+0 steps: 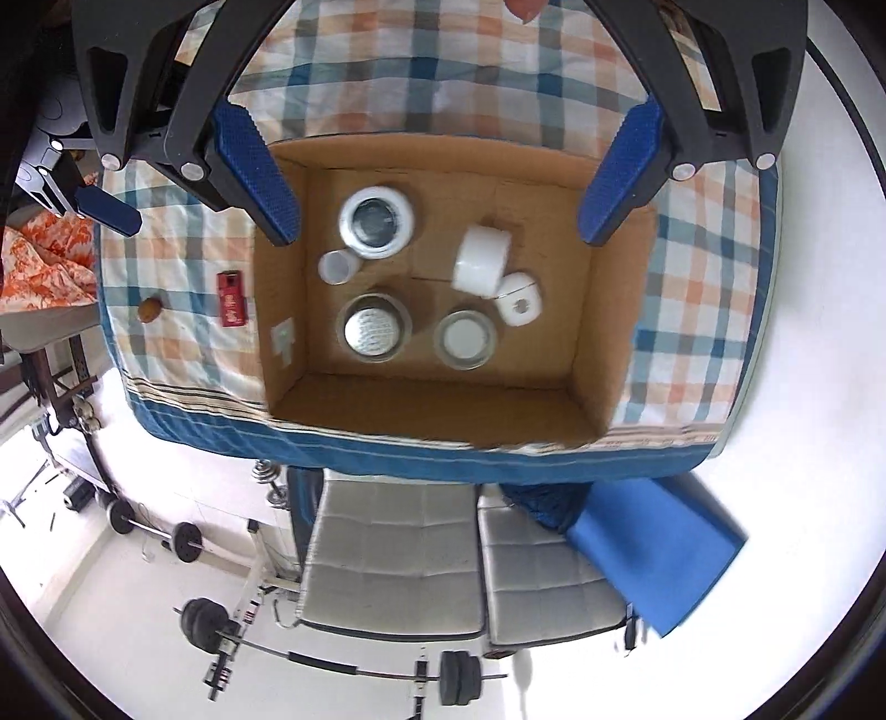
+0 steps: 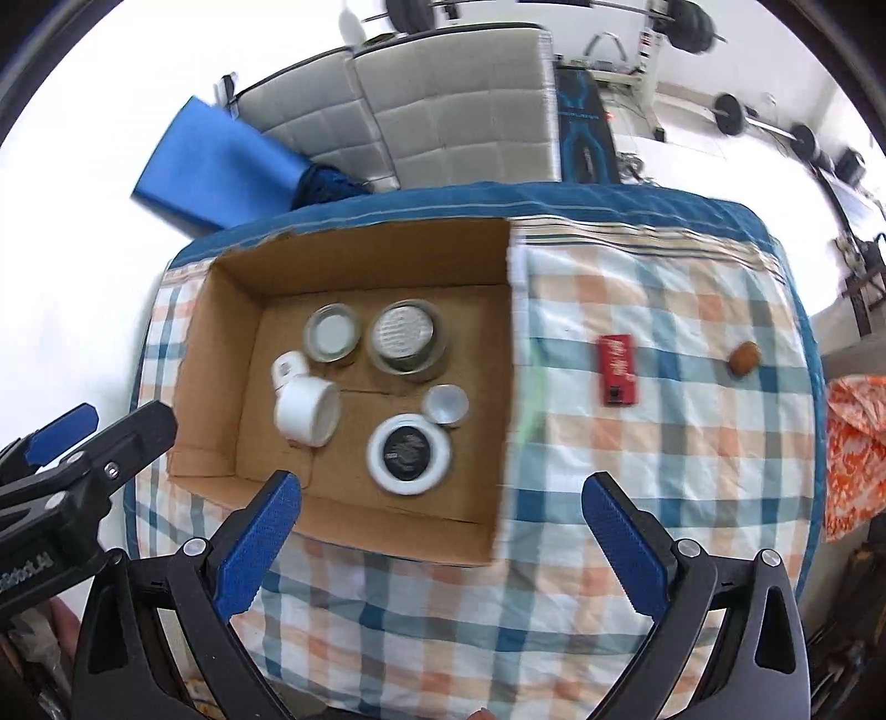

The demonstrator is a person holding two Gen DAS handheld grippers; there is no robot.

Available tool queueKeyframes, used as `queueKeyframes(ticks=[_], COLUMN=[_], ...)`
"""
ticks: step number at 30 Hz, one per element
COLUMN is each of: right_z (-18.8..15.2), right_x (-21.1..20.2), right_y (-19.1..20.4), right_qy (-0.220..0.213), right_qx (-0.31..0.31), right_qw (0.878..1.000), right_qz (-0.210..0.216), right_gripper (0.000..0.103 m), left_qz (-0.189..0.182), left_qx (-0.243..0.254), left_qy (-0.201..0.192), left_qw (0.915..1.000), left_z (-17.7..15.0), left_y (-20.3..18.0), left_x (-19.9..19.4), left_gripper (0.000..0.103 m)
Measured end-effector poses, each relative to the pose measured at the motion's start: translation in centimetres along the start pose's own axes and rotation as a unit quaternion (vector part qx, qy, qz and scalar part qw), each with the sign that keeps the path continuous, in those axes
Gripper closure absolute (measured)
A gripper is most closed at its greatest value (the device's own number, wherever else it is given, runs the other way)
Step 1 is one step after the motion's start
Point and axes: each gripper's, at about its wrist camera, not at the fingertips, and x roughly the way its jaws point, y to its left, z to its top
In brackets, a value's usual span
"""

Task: Organize rigid objects
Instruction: 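Grasp the red packet with the left tool while the right tool grasps the brown nut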

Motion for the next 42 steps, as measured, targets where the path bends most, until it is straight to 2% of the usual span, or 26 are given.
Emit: queueKeyframes(ticks=[4, 7, 12, 15, 17, 19, 21, 22, 23, 25, 28, 34, 38, 39, 42], right_z=[0.7, 1.3, 2.4, 3.0, 3.5, 4.0, 4.6, 5.0, 5.3, 6.0, 7.0, 8.5, 9.0, 9.1, 9.3], right_x=[-1.3, -1.6, -0.6, 0.8, 2.1, 3.7, 5.2, 6.3, 7.3, 9.4, 12.0, 15.4, 16.6, 16.8, 17.5], right_y=[-7.0, -12.8, -21.0, -24.9, -26.8, -28.7, -30.0, -30.3, -30.6, -31.2, -31.8, -32.2, -32.1, -32.0, -31.9], right_qy=[-0.011, -0.015, -0.009, -0.003, 0.003, 0.013, 0.019, 0.023, 0.029, 0.043, 0.059, 0.082, 0.088, 0.091, 0.099], right_qx=[0.040, 0.077, 0.128, 0.156, 0.172, 0.186, 0.199, 0.203, 0.205, 0.210, 0.215, 0.217, 0.212, 0.211, 0.207], right_qw=[0.999, 0.995, 0.987, 0.983, 0.982, 0.980, 0.978, 0.978, 0.977, 0.976, 0.974, 0.973, 0.973, 0.973, 0.973], right_qz=[-0.030, -0.062, -0.097, -0.093, -0.077, -0.068, -0.054, -0.051, -0.047, -0.035, -0.024, -0.013, -0.012, -0.012, -0.015], right_gripper=[0.000, 0.000, 0.000, 0.000, 0.000, 0.000, 0.001, 0.005, 0.008, 0.022, 0.032, 0.034, 0.035, 0.039, 0.042], left_qz=[-0.022, -0.042, -0.052, -0.049, -0.054, -0.053, -0.050, -0.051, -0.050, -0.048, -0.052, -0.060, -0.042, -0.041, -0.033], left_qx=[0.032, 0.061, 0.088, 0.096, 0.093, 0.095, 0.093, 0.088, 0.085, 0.074, 0.060, 0.035, 0.049, 0.051, 0.065], left_qy=[0.003, 0.017, 0.071, 0.099, 0.114, 0.129, 0.143, 0.155, 0.161, 0.175, 0.192, 0.229, 0.236, 0.237, 0.227], left_qw=[0.9992, 0.9971, 0.9922, 0.9892, 0.9877, 0.9857, 0.9840, 0.9827, 0.9820, 0.9806, 0.9782, 0.9710, 0.9696, 0.9694, 0.9713], left_z=[1.6, 3.1, 4.9, 5.2, 5.3, 5.4, 5.4, 5.5, 5.5, 5.5, 5.6, 5.5, 5.3, 5.2, 5.0], left_y=[-6.2, -11.5, -18.7, -21.6, -23.2, -24.2, -24.8, -24.9, -24.9, -24.9, -24.6, -23.8, -23.9, -23.9, -24.1], left_x=[1.1, 3.5, 9.4, 12.8, 14.9, 16.7, 18.3, 19.5, 20.2, 21.9, 23.9, 26.8, 28.2, 28.3, 28.3], left_gripper=[0.000, 0.000, 0.000, 0.000, 0.003, 0.019, 0.031, 0.035, 0.036, 0.036, 0.036, 0.036, 0.036, 0.036, 0.042])
